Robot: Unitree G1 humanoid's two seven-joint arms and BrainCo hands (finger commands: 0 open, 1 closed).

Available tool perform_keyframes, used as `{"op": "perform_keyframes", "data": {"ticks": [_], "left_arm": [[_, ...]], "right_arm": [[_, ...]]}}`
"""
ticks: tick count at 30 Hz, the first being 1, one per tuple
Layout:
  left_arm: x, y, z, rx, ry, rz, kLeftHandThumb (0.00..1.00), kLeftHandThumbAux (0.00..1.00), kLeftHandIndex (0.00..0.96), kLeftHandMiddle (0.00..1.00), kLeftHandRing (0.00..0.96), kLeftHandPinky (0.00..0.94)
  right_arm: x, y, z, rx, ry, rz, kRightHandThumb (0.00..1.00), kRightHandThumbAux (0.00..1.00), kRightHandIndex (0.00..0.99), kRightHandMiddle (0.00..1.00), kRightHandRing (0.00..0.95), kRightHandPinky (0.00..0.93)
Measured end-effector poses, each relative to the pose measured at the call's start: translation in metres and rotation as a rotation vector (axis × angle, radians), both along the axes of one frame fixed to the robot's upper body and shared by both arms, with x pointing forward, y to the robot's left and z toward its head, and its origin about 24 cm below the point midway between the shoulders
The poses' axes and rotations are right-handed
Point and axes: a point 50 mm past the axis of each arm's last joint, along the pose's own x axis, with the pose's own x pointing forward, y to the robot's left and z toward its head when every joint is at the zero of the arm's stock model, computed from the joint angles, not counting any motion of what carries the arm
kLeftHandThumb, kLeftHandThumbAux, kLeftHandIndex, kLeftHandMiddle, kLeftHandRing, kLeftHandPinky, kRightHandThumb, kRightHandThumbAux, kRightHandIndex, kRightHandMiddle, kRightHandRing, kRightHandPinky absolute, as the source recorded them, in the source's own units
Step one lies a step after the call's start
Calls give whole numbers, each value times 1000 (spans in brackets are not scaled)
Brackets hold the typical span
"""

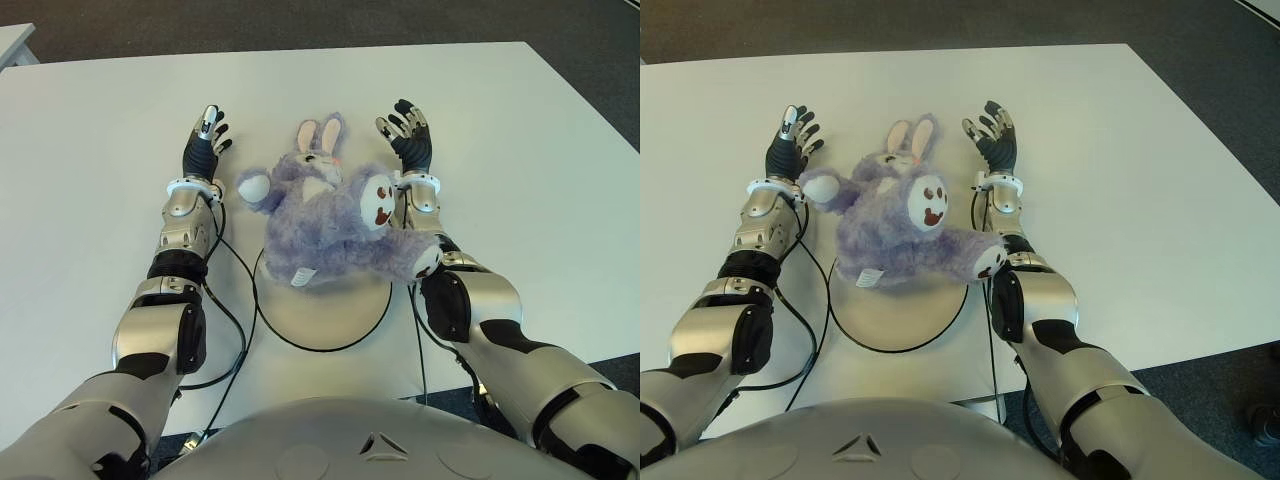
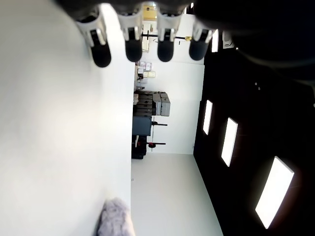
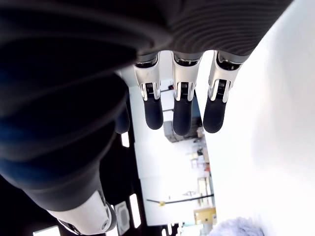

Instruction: Put the doll into the plate.

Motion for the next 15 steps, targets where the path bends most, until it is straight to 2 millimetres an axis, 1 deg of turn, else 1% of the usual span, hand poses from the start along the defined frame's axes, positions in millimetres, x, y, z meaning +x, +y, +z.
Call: {"op": "perform_keyframes", "data": {"ticks": [12,15], "left_arm": [[0,3,-1,-24,0,13,0,292,0,0,0,0],[0,3,-1,-29,1,11,0,293,0,1,0,0]], "right_arm": [[0,-1,0,0,1,-4,333,825,170,156,160,206],[0,-1,0,0,1,-4,327,814,170,155,160,206]]}}
